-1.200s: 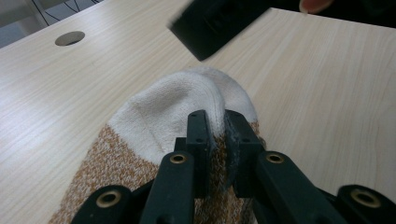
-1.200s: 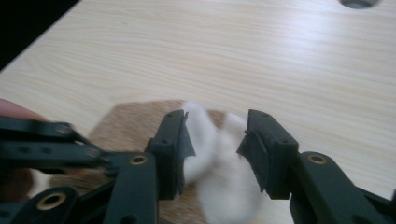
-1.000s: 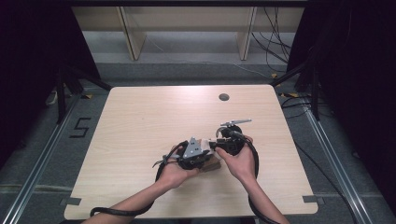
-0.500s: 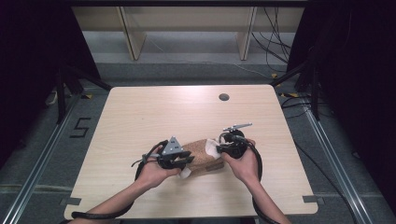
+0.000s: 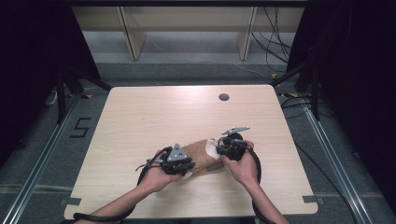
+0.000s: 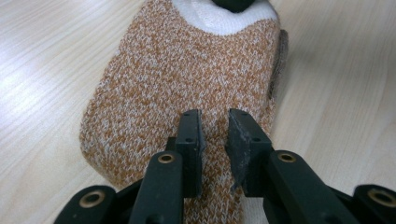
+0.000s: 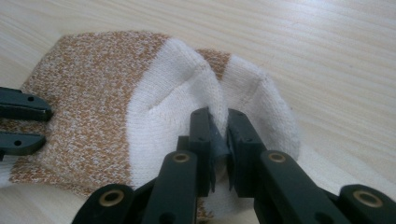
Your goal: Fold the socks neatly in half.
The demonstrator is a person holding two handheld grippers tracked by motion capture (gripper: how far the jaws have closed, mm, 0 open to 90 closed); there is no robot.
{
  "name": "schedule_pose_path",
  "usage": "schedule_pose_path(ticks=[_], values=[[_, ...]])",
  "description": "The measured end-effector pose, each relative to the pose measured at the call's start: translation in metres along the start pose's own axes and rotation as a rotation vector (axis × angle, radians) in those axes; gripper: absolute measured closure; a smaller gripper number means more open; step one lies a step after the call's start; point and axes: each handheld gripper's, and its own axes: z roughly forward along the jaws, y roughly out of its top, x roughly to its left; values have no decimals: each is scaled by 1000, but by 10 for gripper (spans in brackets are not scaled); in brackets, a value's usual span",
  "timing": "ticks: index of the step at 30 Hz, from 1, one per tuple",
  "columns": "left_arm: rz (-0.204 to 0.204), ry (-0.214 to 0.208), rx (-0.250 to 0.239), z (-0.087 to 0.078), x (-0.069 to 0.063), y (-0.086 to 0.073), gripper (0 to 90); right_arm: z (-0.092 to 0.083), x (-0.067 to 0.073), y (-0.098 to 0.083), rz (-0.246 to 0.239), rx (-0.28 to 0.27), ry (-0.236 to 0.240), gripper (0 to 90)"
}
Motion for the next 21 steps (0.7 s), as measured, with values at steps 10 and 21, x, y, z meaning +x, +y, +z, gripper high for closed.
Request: schedule_pose_path(ticks=[10,21], values=[[-3,19,-45,-10,2,4,635,-4,-5,-1,15,-35,26,731],[22,87,-49,-38,17,6,373,-22,-3,4,65,-143,35,514]])
